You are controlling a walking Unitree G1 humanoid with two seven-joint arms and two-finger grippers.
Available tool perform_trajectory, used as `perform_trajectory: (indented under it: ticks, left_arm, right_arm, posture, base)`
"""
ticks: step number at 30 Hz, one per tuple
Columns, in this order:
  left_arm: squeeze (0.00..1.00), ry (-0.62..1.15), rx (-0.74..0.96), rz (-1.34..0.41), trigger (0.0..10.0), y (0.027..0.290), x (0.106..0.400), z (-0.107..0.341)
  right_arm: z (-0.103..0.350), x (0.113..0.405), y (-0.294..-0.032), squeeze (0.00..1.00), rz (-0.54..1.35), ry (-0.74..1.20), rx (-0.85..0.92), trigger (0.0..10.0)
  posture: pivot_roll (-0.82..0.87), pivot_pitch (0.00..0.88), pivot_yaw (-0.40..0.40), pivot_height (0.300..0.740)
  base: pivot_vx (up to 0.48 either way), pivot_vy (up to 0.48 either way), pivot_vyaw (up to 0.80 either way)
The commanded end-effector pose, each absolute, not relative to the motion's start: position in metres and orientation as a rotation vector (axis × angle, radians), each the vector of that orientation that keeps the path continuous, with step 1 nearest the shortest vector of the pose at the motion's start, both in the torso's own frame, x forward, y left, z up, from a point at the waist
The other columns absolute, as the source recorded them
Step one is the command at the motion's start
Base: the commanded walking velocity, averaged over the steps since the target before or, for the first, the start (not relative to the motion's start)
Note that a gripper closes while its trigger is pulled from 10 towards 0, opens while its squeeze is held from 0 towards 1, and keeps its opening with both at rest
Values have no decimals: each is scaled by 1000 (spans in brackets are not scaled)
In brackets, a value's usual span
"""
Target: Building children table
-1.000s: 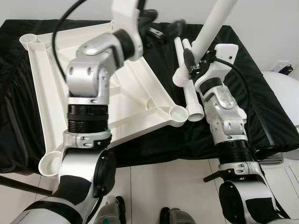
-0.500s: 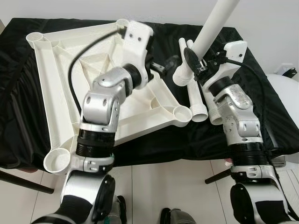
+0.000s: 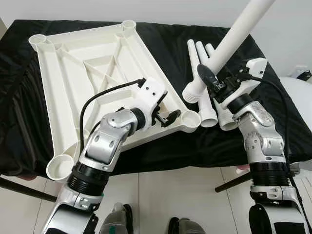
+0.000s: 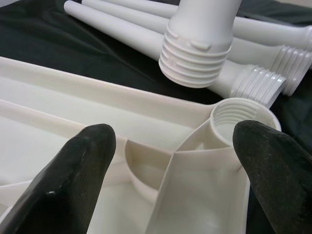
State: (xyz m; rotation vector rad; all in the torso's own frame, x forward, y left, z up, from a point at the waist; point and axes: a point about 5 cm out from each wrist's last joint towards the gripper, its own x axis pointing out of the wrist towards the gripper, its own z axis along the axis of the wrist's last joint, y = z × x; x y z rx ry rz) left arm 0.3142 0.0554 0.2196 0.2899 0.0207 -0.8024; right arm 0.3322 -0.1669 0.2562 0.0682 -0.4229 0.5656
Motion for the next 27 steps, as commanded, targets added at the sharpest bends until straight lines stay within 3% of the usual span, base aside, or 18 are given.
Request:
perform_trajectory:
  ticks: [1,20,27]
  left_arm:
    - [0,49,331,-1082,10000,44,298,211]
    - [0,108,443,-1199,10000,36,279,180]
    - [0,155,417,-1076,10000,43,295,176]
  right_arm:
    - [256,327,-173,0,581,-415,70,10000]
    - [250,321,-181,0,617,-339,54,10000]
    - [252,318,-178,0,631,-341,54,10000]
  posture:
    - [0,162,4,740]
    - [-11,169,2,740]
    - [-17,167,4,740]
  base:
    - [0,0,0]
    - [0,0,0]
    - [0,0,0]
